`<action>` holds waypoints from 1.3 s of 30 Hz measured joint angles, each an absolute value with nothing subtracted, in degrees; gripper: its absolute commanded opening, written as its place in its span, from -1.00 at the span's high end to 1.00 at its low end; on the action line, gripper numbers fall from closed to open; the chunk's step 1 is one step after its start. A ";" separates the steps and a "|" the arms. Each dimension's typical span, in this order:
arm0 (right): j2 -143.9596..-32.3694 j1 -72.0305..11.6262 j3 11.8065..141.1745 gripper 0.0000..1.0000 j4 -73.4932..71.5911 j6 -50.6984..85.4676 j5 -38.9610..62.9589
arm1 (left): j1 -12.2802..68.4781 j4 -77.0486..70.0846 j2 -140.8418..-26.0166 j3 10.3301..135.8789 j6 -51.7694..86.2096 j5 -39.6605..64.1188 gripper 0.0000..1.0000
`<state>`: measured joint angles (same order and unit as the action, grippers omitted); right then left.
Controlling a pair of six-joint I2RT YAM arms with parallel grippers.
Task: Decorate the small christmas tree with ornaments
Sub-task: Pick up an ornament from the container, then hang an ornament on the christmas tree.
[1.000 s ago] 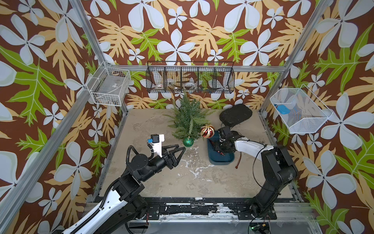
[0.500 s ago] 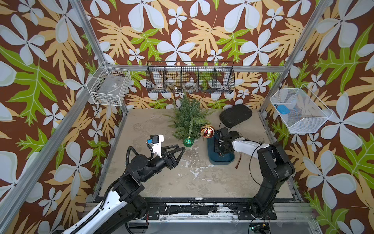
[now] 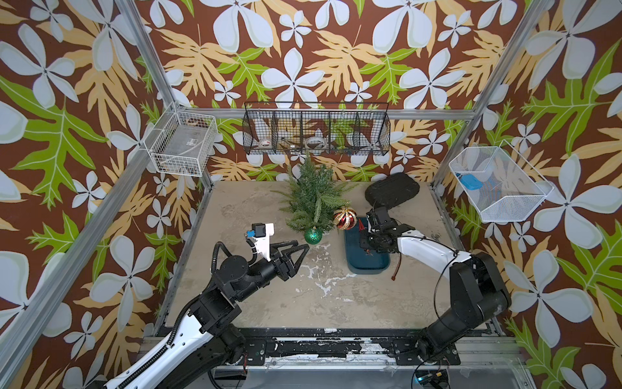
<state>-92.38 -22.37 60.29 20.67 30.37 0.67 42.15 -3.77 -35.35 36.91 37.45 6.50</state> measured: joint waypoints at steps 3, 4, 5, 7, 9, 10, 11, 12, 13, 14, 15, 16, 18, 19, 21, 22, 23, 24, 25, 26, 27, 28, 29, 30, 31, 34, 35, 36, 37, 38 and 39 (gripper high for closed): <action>-86.80 -21.34 59.09 0.32 20.84 31.75 2.15 | 42.15 -4.03 -35.90 36.99 37.74 6.87 -0.28; -84.42 -20.93 58.63 0.32 20.82 32.64 3.09 | 42.15 -4.12 -36.16 37.12 37.74 7.35 -0.28; -81.54 -20.53 58.26 0.32 20.95 33.04 3.51 | 42.15 -4.19 -36.45 37.41 37.76 7.94 -0.28; -75.81 -20.25 58.17 0.31 20.88 34.52 4.38 | 42.15 -4.93 -37.19 38.02 37.93 8.49 -0.28; -70.65 -20.32 59.00 0.31 20.62 35.18 5.54 | 42.13 -6.42 -38.33 38.52 37.98 9.76 -0.27; -68.82 -20.34 59.70 0.31 20.49 35.88 6.39 | 42.13 -7.27 -38.94 38.68 38.37 10.33 -0.27; -66.98 -20.32 60.51 0.31 20.32 36.03 6.66 | 42.13 -8.23 -39.79 38.74 38.92 11.38 -0.26; -65.63 -20.27 61.08 0.31 20.01 36.62 7.16 | 42.13 -9.21 -40.56 38.81 38.94 12.36 -0.26; -64.14 -20.25 61.71 0.31 19.44 37.60 7.84 | 42.13 -10.33 -41.63 38.98 39.24 13.45 -0.24; -62.65 -20.23 62.33 0.32 18.72 38.00 8.84 | 42.15 -11.53 -42.59 39.11 39.99 14.52 -0.23; -61.67 -20.29 62.74 0.31 18.11 39.00 9.52 | 42.15 -12.19 -43.24 39.24 40.69 15.27 -0.23; -60.62 -20.38 63.20 0.31 17.26 39.72 10.59 | 42.22 -13.19 -43.83 39.46 40.75 15.92 -0.22; -59.07 -20.91 64.27 0.31 15.70 41.23 12.21 | 42.81 -15.55 -44.86 40.16 41.91 16.84 -0.20; -58.52 -21.41 64.93 0.31 14.68 42.33 12.71 | 43.24 -16.88 -45.43 40.71 41.95 17.12 -0.19; -57.78 -22.90 65.95 0.31 12.40 43.46 13.78 | 44.25 -19.09 -46.65 41.82 42.85 17.91 -0.16; -57.47 -23.79 66.43 0.32 11.22 43.72 14.37 | 44.88 -20.16 -47.53 42.61 43.22 18.09 -0.16; -57.30 -24.62 66.89 0.31 10.04 44.77 15.14 | 45.54 -21.50 -48.69 43.55 43.22 18.50 -0.16; -57.21 -25.26 67.26 0.31 9.15 44.93 15.33 | 46.00 -22.50 -49.65 44.23 43.44 18.52 -0.16; -57.17 -25.76 67.70 0.31 8.16 45.04 15.70 | 46.48 -23.55 -50.92 45.10 43.66 18.61 -0.16; -57.14 -26.11 68.10 0.31 7.31 45.50 16.16 | 47.00 -24.43 -52.27 46.02 43.86 18.96 -0.15; -57.17 -26.52 68.47 0.31 6.61 46.13 16.05 | 47.51 -24.75 -53.45 46.98 43.94 19.09 -0.15; -57.21 -27.03 68.82 0.31 6.02 46.19 15.88 | 48.27 -24.86 -54.81 48.34 44.10 18.83 -0.14; -57.32 -27.53 69.14 0.31 5.61 46.22 15.97 | 49.17 -24.95 -56.29 50.00 44.05 18.33 -0.13; -57.43 -28.03 69.38 0.31 5.30 46.22 16.03 | 50.17 -24.64 -57.69 51.79 43.86 18.24 -0.12; -57.54 -28.64 69.58 0.31 4.95 46.22 16.05 | 51.24 -24.49 -59.22 53.74 43.24 17.91 -0.11; -57.89 -30.30 69.84 0.31 4.49 46.17 15.99 | 53.52 -24.08 -62.87 57.78 42.89 16.40 -0.05; -57.95 -30.81 69.89 0.31 4.34 46.04 15.92 | 53.71 -23.46 -63.94 58.92 42.87 15.81 -0.02; -57.95 -31.20 69.89 0.31 4.36 46.02 15.79 | 53.74 -22.59 -64.84 59.92 42.81 15.11 0.00; -57.93 -31.55 69.89 0.31 4.38 45.95 15.57 | 53.82 -21.58 -65.67 60.90 42.63 14.44 0.01; -57.87 -31.88 69.91 0.31 4.38 45.82 15.31 | 53.91 -20.82 -66.37 61.73 42.46 13.54 0.02; -57.80 -31.94 69.91 0.31 4.38 45.80 15.14 | 54.02 -20.21 -66.89 62.39 42.30 13.15 0.02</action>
